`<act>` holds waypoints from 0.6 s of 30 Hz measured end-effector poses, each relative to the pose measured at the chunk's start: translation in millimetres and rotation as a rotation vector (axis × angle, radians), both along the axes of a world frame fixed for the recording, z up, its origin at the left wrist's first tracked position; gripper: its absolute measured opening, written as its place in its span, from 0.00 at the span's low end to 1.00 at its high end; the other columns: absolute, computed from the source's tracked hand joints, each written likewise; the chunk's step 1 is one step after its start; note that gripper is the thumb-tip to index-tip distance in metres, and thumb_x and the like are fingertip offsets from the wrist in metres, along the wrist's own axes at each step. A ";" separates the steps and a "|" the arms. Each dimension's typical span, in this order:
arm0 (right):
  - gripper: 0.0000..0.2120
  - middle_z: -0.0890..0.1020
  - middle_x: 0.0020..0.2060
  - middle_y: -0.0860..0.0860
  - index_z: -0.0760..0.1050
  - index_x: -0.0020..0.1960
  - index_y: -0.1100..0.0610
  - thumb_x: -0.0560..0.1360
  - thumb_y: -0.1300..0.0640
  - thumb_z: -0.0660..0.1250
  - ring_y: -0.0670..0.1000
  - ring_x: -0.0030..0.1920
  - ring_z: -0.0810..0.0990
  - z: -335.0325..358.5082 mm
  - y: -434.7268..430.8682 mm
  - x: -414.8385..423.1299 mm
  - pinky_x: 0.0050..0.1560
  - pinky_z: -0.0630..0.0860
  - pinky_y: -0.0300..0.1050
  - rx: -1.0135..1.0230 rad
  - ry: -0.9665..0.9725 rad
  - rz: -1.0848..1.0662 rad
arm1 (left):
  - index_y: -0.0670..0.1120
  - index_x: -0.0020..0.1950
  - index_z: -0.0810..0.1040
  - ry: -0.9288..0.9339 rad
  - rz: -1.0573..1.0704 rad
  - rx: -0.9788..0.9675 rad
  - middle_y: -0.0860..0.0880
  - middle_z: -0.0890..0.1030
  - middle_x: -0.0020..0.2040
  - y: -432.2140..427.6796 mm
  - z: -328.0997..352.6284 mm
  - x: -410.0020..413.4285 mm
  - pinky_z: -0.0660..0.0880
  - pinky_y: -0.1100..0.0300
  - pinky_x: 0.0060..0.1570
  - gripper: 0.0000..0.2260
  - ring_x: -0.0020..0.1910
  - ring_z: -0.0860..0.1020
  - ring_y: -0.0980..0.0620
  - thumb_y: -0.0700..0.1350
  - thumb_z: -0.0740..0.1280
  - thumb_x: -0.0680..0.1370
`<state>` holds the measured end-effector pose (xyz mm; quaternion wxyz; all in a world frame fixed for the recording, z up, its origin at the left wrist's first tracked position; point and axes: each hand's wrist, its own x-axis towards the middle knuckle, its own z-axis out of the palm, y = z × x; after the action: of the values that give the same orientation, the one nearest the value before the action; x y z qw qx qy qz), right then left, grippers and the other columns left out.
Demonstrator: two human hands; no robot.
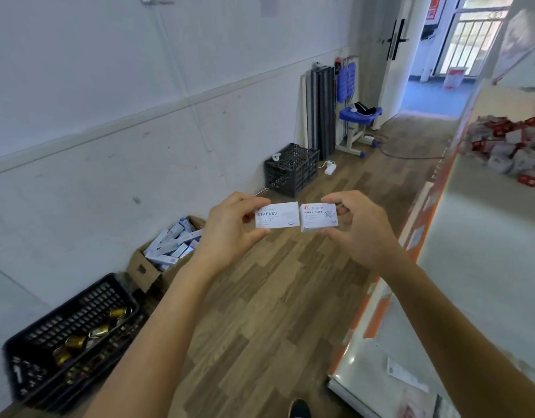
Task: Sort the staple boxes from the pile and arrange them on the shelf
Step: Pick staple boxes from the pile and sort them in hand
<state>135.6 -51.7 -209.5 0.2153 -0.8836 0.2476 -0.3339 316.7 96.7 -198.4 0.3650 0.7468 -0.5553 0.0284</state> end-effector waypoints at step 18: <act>0.20 0.78 0.54 0.50 0.75 0.57 0.56 0.67 0.61 0.76 0.46 0.50 0.77 -50.7 -207.0 128.8 0.46 0.76 0.33 0.158 0.021 -0.195 | 0.47 0.62 0.79 -0.039 -0.255 0.129 0.50 0.78 0.55 -255.7 -42.0 166.2 0.75 0.64 0.51 0.22 0.48 0.77 0.55 0.42 0.76 0.69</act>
<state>264.4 -258.7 -260.3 0.2482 -0.8392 0.3600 -0.3234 482.9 -159.0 -240.4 0.3063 0.6913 -0.6532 -0.0396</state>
